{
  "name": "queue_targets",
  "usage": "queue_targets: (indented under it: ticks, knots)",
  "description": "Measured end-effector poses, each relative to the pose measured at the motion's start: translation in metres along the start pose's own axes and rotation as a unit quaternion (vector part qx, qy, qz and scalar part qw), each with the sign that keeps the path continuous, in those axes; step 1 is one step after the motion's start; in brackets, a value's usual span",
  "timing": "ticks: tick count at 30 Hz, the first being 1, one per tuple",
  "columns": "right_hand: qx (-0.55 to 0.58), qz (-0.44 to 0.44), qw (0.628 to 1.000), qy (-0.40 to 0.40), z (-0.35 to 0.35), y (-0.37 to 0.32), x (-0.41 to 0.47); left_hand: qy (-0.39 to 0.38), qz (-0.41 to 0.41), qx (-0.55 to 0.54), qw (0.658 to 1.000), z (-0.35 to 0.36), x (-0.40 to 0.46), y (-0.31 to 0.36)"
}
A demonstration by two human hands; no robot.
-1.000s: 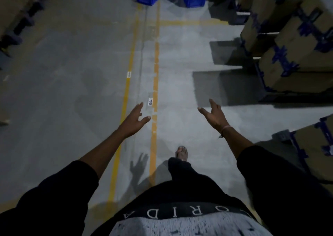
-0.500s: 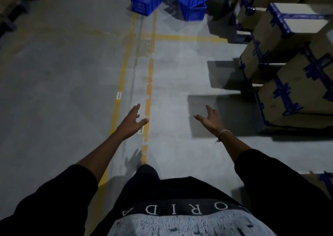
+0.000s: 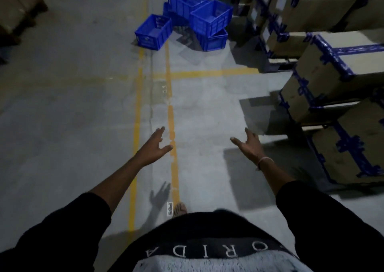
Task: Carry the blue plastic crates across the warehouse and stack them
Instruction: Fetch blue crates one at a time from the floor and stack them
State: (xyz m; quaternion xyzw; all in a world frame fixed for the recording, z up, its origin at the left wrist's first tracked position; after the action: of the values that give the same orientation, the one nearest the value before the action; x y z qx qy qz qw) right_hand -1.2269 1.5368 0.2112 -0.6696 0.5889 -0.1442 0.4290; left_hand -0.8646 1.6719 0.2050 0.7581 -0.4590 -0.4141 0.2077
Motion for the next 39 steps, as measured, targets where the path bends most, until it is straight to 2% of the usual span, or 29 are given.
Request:
queue_targets:
  ticks: [11,16,19,24,28,33,36,39]
  knots:
    - [0.014,0.010,1.000,0.026,-0.015,-0.076,0.238,-0.020,0.006,0.029,0.999,-0.093,0.235,0.056]
    - [0.014,-0.003,1.000,0.027,-0.048,-0.109,0.372,0.002,-0.010,0.020,1.000,-0.128,0.355,0.104]
    - [0.009,-0.008,1.000,0.025,-0.080,-0.136,0.443,0.007,0.008,0.020,1.000,-0.151,0.423,0.151]
    - [-0.012,-0.012,1.000,0.020,-0.123,-0.169,0.554,0.006,0.008,-0.027,1.000,-0.172,0.527,0.212]
    - [-0.021,-0.008,1.000,0.015,-0.146,-0.187,0.634,-0.003,0.011,-0.026,1.000,-0.181,0.603,0.242]
    - [-0.018,0.003,0.999,0.027,-0.167,-0.205,0.762,-0.026,0.014,-0.025,0.999,-0.207,0.736,0.274]
    - [-0.028,0.001,0.999,0.031,-0.174,-0.218,0.841,-0.015,0.023,-0.029,0.999,-0.233,0.824,0.294]
    - [-0.027,0.019,0.999,0.030,-0.184,-0.233,0.909,-0.031,0.002,-0.043,0.999,-0.259,0.896,0.317]
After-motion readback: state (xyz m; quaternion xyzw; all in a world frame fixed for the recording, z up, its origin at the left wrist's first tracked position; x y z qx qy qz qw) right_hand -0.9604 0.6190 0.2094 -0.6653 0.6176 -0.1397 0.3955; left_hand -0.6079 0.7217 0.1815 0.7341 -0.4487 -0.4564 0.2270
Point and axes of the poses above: each hand's wrist, its own x-axis towards the middle knuckle, its own z-axis out of the palm, y = z × x, the point moved 8 cm from there along x, towards the middle knuckle, and after that the axes turned 7 degrees about -z, right-handed, at the moved point
